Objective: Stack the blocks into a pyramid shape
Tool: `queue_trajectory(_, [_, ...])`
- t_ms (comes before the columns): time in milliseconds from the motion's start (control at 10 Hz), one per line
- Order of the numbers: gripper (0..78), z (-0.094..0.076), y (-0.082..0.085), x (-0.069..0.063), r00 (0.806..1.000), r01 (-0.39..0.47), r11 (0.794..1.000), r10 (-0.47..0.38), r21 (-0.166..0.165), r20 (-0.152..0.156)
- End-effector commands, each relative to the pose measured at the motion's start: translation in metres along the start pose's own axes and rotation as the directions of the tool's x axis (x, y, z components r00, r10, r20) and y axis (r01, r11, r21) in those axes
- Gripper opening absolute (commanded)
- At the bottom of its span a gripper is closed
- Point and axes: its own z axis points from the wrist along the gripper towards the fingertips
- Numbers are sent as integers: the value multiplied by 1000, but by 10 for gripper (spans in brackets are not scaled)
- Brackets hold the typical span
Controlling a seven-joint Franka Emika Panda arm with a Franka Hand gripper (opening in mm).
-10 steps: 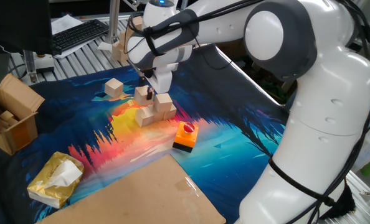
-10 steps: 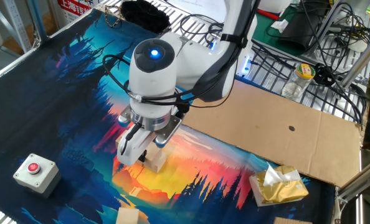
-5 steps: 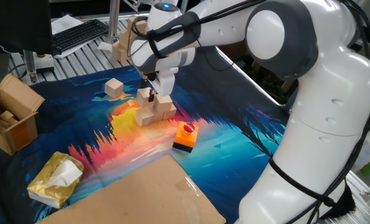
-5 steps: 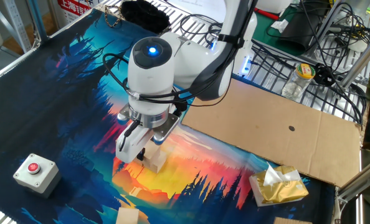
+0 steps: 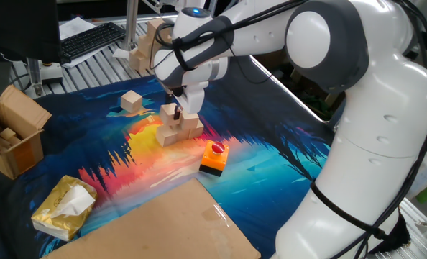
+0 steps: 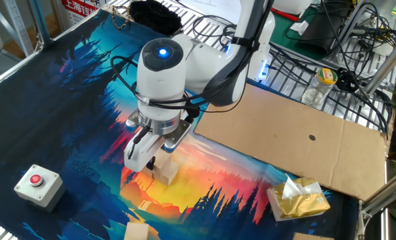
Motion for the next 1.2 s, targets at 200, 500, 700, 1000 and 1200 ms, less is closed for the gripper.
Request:
queue_trajectory(200, [11,3,-3,-5,1000,9,1000,-9,-6,-3])
queue_trajectory(500, [11,5,-7,-8,1000,13,1000,-13,-9,0])
queue_trajectory(700, [11,6,-8,-8,1000,10,1000,-10,-9,-1])
queue_trajectory(1000, [11,7,-11,-8,1000,14,1000,-14,-11,-2])
queue_trajectory(1200, [11,12,-12,-8,1000,12,1000,-12,-14,2])
